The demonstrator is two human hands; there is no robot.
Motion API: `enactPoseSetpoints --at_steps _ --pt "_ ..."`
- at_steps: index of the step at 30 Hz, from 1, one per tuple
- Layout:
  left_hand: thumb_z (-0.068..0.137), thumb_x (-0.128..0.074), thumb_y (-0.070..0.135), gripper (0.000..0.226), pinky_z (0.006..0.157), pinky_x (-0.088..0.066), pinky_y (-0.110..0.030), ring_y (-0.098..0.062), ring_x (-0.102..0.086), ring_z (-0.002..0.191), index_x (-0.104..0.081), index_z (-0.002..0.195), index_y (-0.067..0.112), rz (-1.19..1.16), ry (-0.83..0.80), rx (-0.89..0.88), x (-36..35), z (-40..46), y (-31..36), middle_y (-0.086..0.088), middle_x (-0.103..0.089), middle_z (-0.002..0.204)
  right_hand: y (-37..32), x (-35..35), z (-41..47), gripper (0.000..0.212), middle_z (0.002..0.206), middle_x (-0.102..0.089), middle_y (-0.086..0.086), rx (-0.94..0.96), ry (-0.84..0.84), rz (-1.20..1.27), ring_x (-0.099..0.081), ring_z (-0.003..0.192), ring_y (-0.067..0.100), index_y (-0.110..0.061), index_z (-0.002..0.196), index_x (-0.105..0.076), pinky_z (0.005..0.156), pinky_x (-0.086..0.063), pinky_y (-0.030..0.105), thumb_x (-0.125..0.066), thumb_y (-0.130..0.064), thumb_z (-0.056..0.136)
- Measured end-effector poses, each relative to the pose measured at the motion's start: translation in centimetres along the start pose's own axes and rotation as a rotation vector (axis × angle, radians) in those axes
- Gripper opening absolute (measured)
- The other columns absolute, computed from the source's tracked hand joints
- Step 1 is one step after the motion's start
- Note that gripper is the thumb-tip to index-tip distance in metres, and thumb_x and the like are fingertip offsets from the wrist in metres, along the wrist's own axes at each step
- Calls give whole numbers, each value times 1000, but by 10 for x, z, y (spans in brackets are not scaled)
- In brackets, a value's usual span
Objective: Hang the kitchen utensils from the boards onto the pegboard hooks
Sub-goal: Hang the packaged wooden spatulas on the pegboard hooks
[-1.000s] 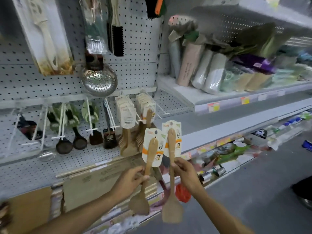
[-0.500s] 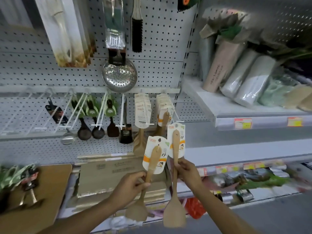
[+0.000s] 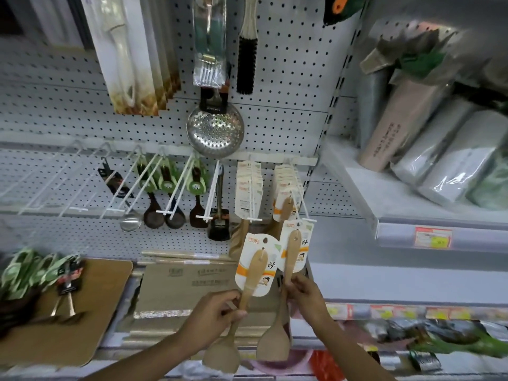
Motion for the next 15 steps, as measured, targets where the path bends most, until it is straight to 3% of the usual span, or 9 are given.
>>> enactPoseSetpoints --at_steps 3,5,7,11,13,15 --pt "88 -72 28 7 83 -60 -45 -23 -73 90 -71 94 24 7 17 16 2 2 -1 2 -73 92 2 0 10 14 77 -66 12 1 5 0 -61 76 28 -14 84 -69 71 -50 44 -60 -15 94" --pt "88 -72 30 8 82 -60 -45 -25 -72 89 -70 94 24 10 23 27 2 2 -2 1 -73 92 -2 -1 16 13 77 -65 14 0 7 30 -60 77 29 -15 82 -68 69 -48 43 -63 -25 89" --pt "88 -73 29 5 78 -60 -42 -25 -72 84 -69 91 26 37 26 29 1 3 -2 2 -72 89 -7 -2 24 27 83 -66 22 24 5 54 -60 77 30 -16 85 -69 68 -48 44 -66 -43 80" --pt "87 -74 25 8 69 -54 -28 -8 -66 70 -67 84 27 82 40 15 -1 4 2 12 -69 80 -22 -2 42 34 84 -67 24 62 4 51 -60 76 44 -16 82 -69 68 -50 53 -66 -50 76" --pt "87 -74 23 9 71 -58 -33 -15 -67 74 -67 83 26 94 49 18 0 5 4 11 -68 80 -28 -3 53 29 73 -66 13 51 19 68 -54 69 39 -20 69 -65 65 -45 50 -68 -50 71" --pt "86 -73 25 7 76 -60 -42 -28 -67 82 -67 83 24 87 62 35 2 5 2 5 -68 84 -28 -4 63 30 75 -63 12 38 23 83 -56 75 31 -23 66 -63 69 -45 47 -70 -52 69"
Point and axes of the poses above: each hand's wrist, its own z-axis towards the middle knuckle, its own x-axis out of the back of the hand, y = z × x, the point moved 1 cm from there along z, towards the middle knuckle
